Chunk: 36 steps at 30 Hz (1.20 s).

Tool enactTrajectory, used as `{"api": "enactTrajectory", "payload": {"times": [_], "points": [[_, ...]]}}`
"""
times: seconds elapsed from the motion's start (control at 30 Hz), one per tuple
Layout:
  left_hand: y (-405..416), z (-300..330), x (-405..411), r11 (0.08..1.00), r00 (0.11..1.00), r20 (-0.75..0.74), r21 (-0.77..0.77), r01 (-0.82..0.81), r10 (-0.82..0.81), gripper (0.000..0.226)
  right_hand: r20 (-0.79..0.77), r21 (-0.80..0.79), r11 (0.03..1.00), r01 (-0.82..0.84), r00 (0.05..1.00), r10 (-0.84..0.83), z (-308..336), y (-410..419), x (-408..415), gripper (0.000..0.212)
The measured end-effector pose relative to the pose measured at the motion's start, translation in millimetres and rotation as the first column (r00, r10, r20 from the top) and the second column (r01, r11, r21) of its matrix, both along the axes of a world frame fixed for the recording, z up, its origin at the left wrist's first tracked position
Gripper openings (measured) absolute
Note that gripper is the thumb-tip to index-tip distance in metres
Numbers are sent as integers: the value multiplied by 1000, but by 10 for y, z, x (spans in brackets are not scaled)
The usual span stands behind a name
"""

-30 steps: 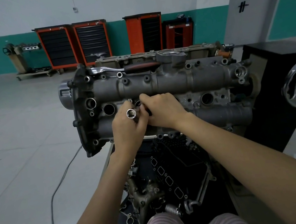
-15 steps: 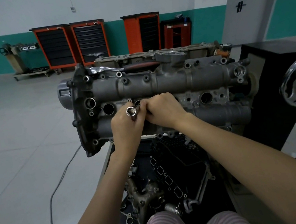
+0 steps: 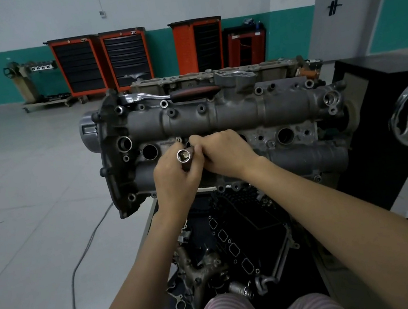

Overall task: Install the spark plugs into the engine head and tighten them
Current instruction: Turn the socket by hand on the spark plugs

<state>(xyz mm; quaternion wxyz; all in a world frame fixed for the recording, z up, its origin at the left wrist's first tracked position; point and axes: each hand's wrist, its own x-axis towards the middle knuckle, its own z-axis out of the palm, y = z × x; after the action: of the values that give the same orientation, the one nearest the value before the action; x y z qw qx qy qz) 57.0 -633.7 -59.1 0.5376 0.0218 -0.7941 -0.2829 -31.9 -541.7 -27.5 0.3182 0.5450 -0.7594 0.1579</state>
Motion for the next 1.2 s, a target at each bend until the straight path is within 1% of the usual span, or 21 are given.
{"api": "enactTrajectory", "payload": {"times": [0.13,0.23,0.33,0.4,0.57,0.63,0.73,0.8,0.93,1.07,1.2], "points": [[13,38,-20,999,1000,5,21,-29,29,42,-28,-55,998,1,1000,-2,4,6,21,18],[-6,21,3,1000,1000,27,5,6,-7,42,-18,-75,997,15,1000,-17,-1,-2,12,17],[1,16,28,999,999,39,25,27,-28,33,35,-13,999,44,998,-43,-12,-13,-9,18],[16,24,25,998,999,46,60,19,-22,27,22,27,999,37,999,-38,-15,-22,-15,22],[5,12,29,998,998,58,57,32,-36,41,0,41,999,31,1000,-31,-6,-14,-8,13],[8,27,28,998,998,53,53,27,-30,43,-1,10,1000,21,1000,-21,-15,-3,-9,10],[22,57,19,999,999,40,42,-7,5,44,-28,37,997,74,997,-73,-15,2,-11,11],[27,65,17,999,1000,28,38,-7,6,42,-43,16,997,80,996,-79,-29,5,-21,11],[22,55,28,1000,1000,19,5,10,-10,38,9,-13,998,64,998,-63,-36,-20,-14,12],[13,29,25,999,999,35,30,22,-23,28,39,-1,999,49,998,-49,-34,-37,-30,20],[2,11,14,998,998,68,58,8,-12,26,14,-3,1000,27,1000,-27,-21,-22,-13,16]]}}
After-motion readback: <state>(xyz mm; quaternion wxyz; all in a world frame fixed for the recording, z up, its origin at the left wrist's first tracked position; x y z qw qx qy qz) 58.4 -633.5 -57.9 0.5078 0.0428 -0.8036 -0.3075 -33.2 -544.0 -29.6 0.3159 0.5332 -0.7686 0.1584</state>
